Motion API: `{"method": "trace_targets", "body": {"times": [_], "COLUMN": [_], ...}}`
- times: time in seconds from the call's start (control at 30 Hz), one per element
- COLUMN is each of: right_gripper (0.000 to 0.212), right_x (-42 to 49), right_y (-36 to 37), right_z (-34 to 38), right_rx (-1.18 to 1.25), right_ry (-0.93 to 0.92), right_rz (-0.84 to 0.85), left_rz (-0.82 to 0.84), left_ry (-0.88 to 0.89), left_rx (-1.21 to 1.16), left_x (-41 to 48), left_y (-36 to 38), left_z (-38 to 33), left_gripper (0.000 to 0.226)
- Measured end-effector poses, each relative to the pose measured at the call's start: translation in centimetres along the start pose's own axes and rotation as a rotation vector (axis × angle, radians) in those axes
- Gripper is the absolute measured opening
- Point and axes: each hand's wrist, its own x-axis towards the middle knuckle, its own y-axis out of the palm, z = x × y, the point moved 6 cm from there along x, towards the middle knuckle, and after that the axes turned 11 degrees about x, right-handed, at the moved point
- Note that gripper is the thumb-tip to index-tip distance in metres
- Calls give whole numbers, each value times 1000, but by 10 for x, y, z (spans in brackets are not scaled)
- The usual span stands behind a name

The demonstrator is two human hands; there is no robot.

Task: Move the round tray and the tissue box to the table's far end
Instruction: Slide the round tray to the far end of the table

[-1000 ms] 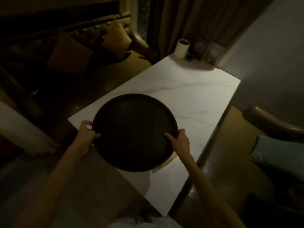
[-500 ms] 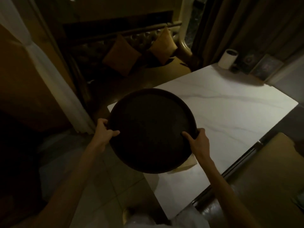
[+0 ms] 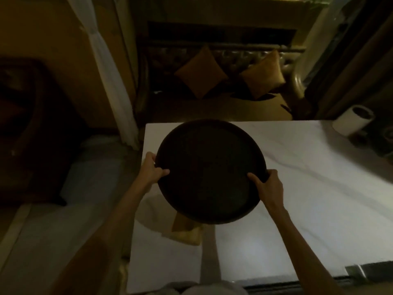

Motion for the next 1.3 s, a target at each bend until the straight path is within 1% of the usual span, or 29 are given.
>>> {"method": "trace_targets", "body": {"times": [0.13,0.27,0.33,0.4,0.53,0.63,0.7,0.83,1.0,1.07,1.17,1.3], "right_gripper": [59,58,57,54,49,49,50,51,49,49,52,56], "right_x": [21,22,20,20,30,46,58,84,134,158,193,247], "right_y": [-23,-34,-45,-63,-122,-180,-220,-305,-397,-427,-461,-490], "right_z": [-9,-23,-37,-55,-86,-117,-148,-224,-322,-356,-396,-439], "right_rx": [11,33,43,49,18,-17,-21,-10,15,-1,-50,-179], "right_ry": [-34,-35,-7,26,58,67,114,222,364,403,447,430], "right_rz": [85,97,73,30,-71,-166,-223,-327,-396,-426,-461,-500], "left_rz": [-69,-121,-92,-39,40,112,170,284,394,421,416,413], "left_ry": [-30,-51,-52,-9,63,111,152,210,257,265,263,281], "left_rx": [-28,-14,31,74,161,217,264,340,484,538,587,619], "left_x": [-35,-51,-48,-40,-26,-17,-11,2,26,41,64,105], "left_y": [21,38,52,74,135,198,248,367,524,584,658,738], "left_z": [-13,-22,-25,-35,-74,-111,-137,-190,-252,-273,-298,-320], "left_gripper": [43,45,44,42,42,43,44,47,53,58,63,63]}}
